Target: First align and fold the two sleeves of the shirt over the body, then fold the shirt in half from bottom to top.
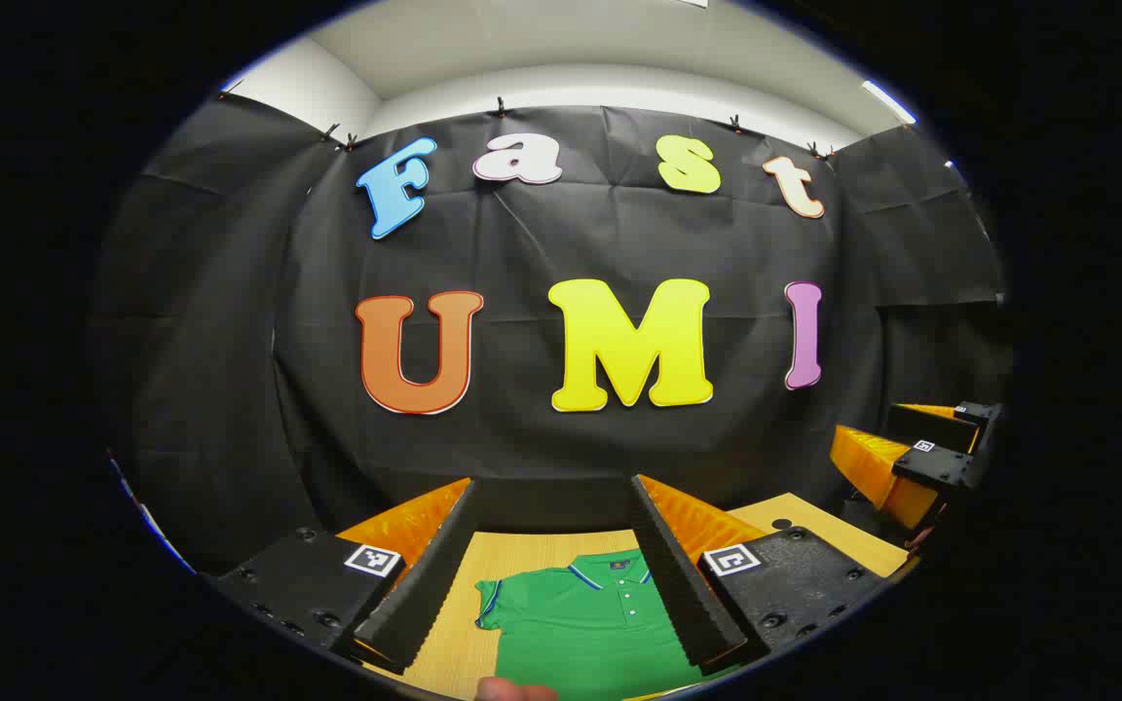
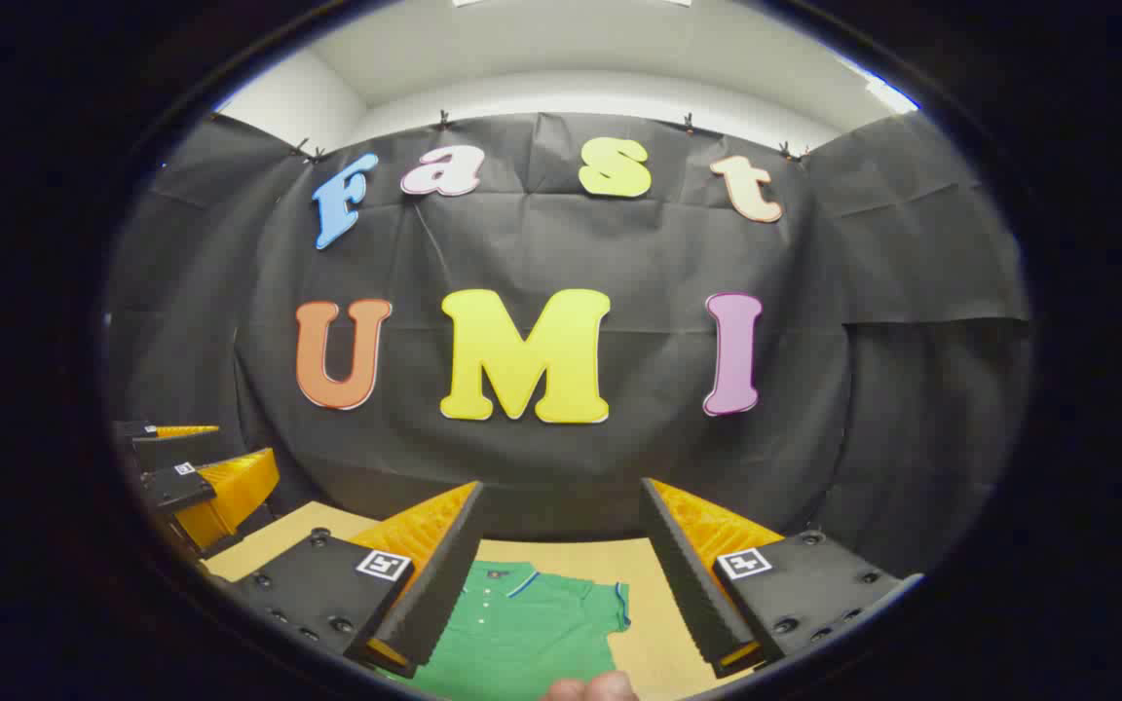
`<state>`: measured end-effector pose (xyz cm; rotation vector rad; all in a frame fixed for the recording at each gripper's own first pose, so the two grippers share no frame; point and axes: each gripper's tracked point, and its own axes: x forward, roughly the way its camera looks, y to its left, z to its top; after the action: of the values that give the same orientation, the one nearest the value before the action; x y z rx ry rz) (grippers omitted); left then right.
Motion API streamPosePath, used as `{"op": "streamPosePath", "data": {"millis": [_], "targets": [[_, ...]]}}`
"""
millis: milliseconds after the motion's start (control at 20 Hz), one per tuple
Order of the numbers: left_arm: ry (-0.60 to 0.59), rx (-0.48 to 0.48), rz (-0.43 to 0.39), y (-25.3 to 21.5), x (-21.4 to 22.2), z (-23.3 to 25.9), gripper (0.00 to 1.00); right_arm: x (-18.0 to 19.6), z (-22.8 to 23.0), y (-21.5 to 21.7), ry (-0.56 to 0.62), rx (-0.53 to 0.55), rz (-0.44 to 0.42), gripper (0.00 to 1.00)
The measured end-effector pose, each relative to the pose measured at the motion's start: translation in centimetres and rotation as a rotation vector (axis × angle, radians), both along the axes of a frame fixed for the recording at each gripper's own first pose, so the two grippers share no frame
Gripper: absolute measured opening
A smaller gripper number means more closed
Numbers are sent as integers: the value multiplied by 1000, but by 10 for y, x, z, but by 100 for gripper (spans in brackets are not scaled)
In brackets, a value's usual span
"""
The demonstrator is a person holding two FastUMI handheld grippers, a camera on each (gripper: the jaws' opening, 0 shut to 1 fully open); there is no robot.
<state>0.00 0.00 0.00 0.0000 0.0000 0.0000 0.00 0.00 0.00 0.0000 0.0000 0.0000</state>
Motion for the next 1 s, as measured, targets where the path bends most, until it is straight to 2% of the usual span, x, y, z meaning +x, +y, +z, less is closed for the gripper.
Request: {"op": "streamPosePath", "data": {"millis": [150,250,400,650,750,850,1000], "targets": [[15,-19,5,-2,0,-3,96,1,-2,-5,5,0,-4,98],[14,-30,2,-7,0,-3,100,2,1,-7,-1,-4,-4,98],[16,-25,2,-9,3,-3,97,5,2,-12,-7,-3,-5,96],[19,-26,11,-10,3,-4,100,9,-3,-14,6,3,-3,96],[22,-32,17,-8,4,-6,97,12,-5,-15,14,3,1,96],[27,-33,21,-7,5,-8,100,17,-12,-15,34,5,14,96],[38,-39,33,-4,8,-12,97,35,-34,-21,110,2,44,96]]}}
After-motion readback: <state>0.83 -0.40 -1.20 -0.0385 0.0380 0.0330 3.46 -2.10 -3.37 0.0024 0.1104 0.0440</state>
